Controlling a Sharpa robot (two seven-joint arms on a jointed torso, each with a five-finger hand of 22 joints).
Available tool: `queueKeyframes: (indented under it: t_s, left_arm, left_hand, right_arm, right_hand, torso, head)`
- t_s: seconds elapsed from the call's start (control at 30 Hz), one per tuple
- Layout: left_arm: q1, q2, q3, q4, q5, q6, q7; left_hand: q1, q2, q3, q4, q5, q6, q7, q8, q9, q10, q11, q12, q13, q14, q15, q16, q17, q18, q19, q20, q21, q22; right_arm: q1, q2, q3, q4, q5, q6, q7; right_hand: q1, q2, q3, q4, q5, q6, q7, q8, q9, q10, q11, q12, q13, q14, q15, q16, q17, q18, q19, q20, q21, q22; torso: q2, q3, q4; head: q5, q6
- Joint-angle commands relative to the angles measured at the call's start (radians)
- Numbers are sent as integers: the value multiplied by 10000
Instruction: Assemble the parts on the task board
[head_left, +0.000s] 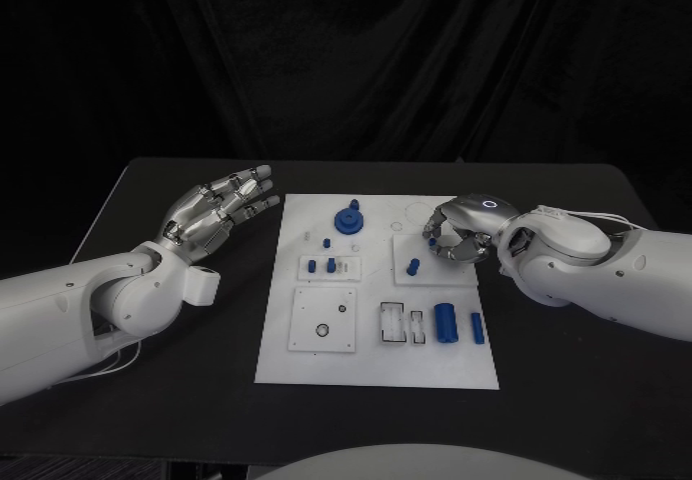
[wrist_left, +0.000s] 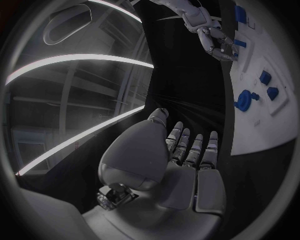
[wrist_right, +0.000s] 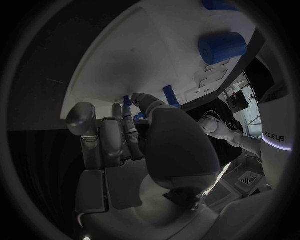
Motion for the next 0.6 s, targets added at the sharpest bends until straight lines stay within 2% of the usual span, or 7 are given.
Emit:
queueKeyframes:
  t_s: [0.03, 0.23, 0.3, 0.4, 0.5, 0.57, 0.6]
  left_arm:
    - [-29, 19, 8, -7, 17, 213, 968]
    - [-44, 19, 8, -16, 17, 244, 916]
    - [-50, 18, 8, -6, 17, 258, 924]
    - [-57, 19, 8, 17, 17, 282, 926]
    - [-63, 26, 8, 21, 17, 297, 917]
    - [-66, 31, 8, 16, 17, 308, 908]
    - [-68, 33, 8, 12, 17, 313, 904]
  left_hand:
    - [137, -8, 1, -106, 52, -202, -80, -45, -39, -98, 6, -75, -13, 10, 107, 54, 1, 59, 14, 45, 30, -35]
    - [164, 4, 19, -147, 81, -239, -94, -50, -55, -134, -4, -90, -15, 8, 132, 62, 2, 39, 25, 51, 29, -48]
    - [194, 37, 51, -187, 135, -189, -101, -34, -56, -135, -2, -52, -9, 37, 180, 111, 10, 14, 76, 63, 42, 4]
    - [218, 45, 71, -222, 167, -181, -99, -27, -60, -140, -8, -44, -7, 46, 196, 125, 12, -3, 104, 65, 50, 19]
    - [231, 48, 83, -242, 185, -181, -94, -25, -63, -143, -7, -39, -7, 51, 205, 133, 12, -13, 120, 67, 54, 25]
    - [249, 57, 104, -275, 220, -176, -74, -20, -69, -153, -8, -38, -8, 52, 217, 138, 12, -32, 139, 68, 57, 20]
    - [255, 62, 113, -287, 235, -151, -60, -15, -67, -156, -11, -33, -8, 50, 219, 136, 11, -39, 146, 68, 58, 18]
  right_arm:
    - [-28, 21, 7, -22, 129, -236, 167]
    - [-42, 63, 7, -67, 209, -182, 200]
    - [-48, 75, 7, -80, 220, -137, 192]
    - [-60, 84, 7, -89, 229, -74, 176]
    - [-72, 95, 7, -95, 234, -29, 160]
    - [-76, 102, 7, -95, 235, -22, 156]
    - [-78, 103, 7, -92, 236, -23, 155]
  right_hand:
    - [18, 107, 68, -50, -18, 75, 155, -1, 5, 228, -45, -48, -99, 76, -44, 76, -15, 32, 68, -37, 66, 1136]
    - [129, 195, 122, -155, 231, 524, 180, 299, 159, 490, -120, -33, -245, 89, -112, 76, -64, 31, 91, -112, 55, 1136]
    - [259, 251, 212, -289, 767, 573, 194, 386, 241, 574, -123, -51, -323, 90, -148, 76, -84, 23, 99, -140, 59, 1144]
    - [393, 281, 330, -473, 1306, 532, 213, 421, 304, 641, -131, -59, -395, 74, -156, 66, -122, 26, 93, -168, 57, 1153]
    - [518, 319, 433, -665, 1573, 568, 222, 488, 373, 726, -147, -18, -425, 86, -170, 89, -107, 25, 101, -193, 101, 1168]
    - [609, 326, 563, -809, 1419, 575, 230, 522, 417, 754, -150, -12, -451, 117, -184, 129, -62, 15, 136, -214, 192, 1192]
    - [692, 301, 820, -952, 893, 601, 235, 559, 461, 794, -156, -19, -485, 146, -197, 165, -22, 3, 164, -238, 281, 1212]
  torso:
    - [7, -4, 13]
    - [8, -4, 4]
    - [6, -5, -5]
    - [6, -13, -1]
    - [5, -10, 5]
    - [1, -7, 6]
    - [0, -8, 6]
  head:
    - [-26, -25]
    - [-16, -49]
    - [1, -61]
    - [-2, -60]
    - [-15, -70]
    - [-31, -77]
    - [-36, -81]
